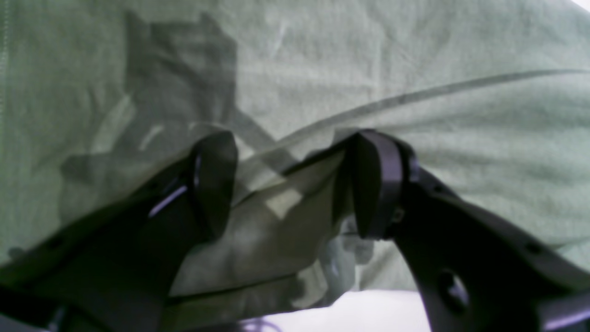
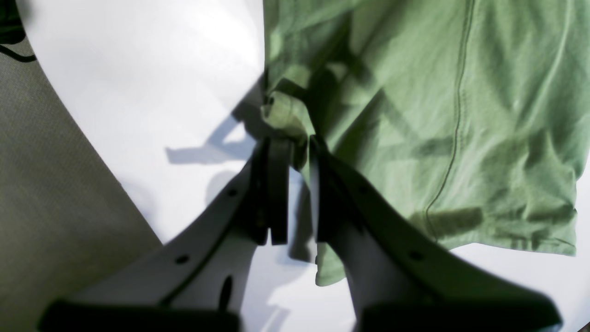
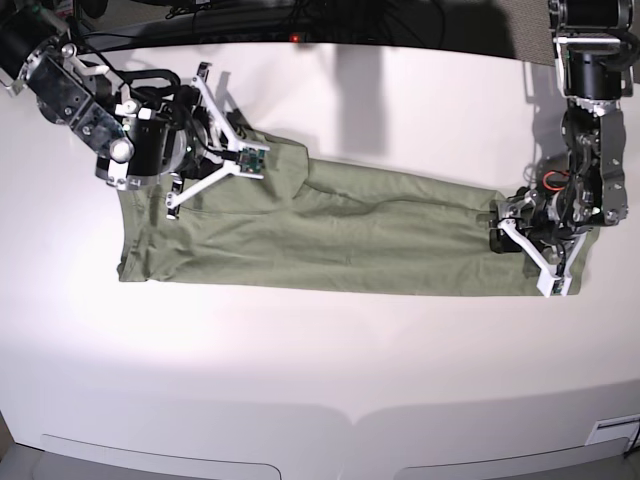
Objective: Fold the T-shirt properly
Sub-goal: 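Lower the lifted strip end back onto the table with the right gripper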
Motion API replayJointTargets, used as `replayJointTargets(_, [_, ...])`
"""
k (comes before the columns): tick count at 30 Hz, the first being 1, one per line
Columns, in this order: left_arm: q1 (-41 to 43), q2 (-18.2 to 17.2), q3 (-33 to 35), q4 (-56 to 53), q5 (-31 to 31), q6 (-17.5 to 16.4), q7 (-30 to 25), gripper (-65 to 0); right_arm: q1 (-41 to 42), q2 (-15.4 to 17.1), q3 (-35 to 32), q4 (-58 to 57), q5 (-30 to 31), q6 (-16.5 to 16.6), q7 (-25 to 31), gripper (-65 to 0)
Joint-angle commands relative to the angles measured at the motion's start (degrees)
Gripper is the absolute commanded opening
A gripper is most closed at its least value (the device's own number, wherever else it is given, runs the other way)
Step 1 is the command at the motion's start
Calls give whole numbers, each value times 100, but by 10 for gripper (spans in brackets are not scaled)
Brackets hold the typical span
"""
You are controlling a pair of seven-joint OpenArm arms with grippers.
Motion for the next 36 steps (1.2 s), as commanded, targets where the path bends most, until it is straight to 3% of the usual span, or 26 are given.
replayJointTargets(1, [192, 11, 39, -205, 216, 131, 916, -264, 92, 79, 46, 72, 11, 28, 31, -579])
replayJointTargets(4, [190, 11, 39, -205, 214, 131, 916, -264, 92, 76, 46, 72, 11, 28, 31, -647])
replayJointTargets(10, [190, 11, 39, -205, 214, 131, 916, -263, 96, 74, 46, 74, 7, 28, 48, -650])
replayJointTargets(16, [190, 13, 39, -205, 214, 131, 914, -263, 363, 76, 87, 74, -13, 28, 409, -650])
replayJointTargets(24, [190, 13, 39, -205, 214, 131, 916, -263, 575, 76, 914, 46, -13, 28, 492, -650])
replayJointTargets(27, [192, 13, 39, -205, 212, 131, 916, -263, 570, 74, 1250, -232, -15, -339, 748, -650])
replayJointTargets(32, [190, 13, 39, -205, 214, 131, 914, -264, 573, 59, 1440, -1093, -61, -579, 1032, -650])
replayJointTargets(36, [190, 13, 39, -205, 214, 131, 916, -263, 577, 59, 1440, -1718, -527, -938, 1335, -650])
